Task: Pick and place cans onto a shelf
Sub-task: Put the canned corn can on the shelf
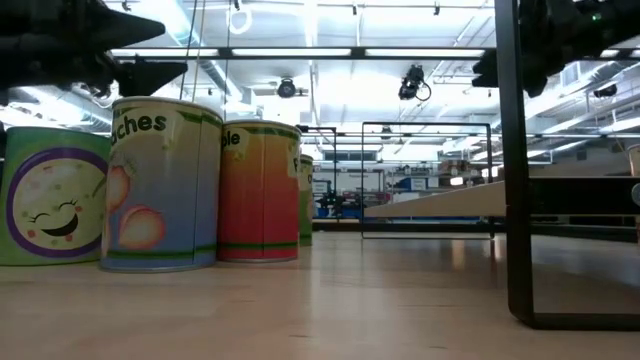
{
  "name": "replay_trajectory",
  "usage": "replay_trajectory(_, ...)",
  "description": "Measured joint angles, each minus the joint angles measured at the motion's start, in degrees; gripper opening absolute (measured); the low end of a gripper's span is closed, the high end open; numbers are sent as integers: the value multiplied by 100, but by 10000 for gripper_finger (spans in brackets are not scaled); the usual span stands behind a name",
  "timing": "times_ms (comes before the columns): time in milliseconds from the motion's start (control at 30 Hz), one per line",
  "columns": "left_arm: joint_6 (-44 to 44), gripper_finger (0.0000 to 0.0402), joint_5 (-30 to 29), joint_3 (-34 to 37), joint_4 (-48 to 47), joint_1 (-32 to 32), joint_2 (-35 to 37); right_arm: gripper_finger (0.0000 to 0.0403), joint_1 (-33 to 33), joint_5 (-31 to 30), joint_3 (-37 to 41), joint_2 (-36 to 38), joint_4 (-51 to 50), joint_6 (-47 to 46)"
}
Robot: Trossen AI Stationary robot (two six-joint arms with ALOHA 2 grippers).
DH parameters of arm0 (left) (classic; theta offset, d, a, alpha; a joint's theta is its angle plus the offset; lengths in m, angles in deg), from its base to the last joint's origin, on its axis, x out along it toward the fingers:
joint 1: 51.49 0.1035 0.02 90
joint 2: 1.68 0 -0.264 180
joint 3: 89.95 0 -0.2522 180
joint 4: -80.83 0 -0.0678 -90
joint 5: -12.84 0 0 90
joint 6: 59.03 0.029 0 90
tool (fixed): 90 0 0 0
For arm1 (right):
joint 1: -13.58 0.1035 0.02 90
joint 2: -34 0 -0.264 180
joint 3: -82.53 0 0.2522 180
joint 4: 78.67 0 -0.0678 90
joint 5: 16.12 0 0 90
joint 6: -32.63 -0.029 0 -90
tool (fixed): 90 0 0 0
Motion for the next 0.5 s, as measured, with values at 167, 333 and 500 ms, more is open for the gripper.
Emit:
replay_trajectory(167,425,386,-188,-309,67,0,-68,208,213,64,-973,-1061,-1712,-729)
replay_trajectory(333,484,386,-309,-320,-9,0,-68,252,389,311,-2071,-2253,-3564,-1756)
replay_trajectory(500,505,386,-490,-320,-183,0,-70,296,421,942,-2859,-3344,-4726,-3007)
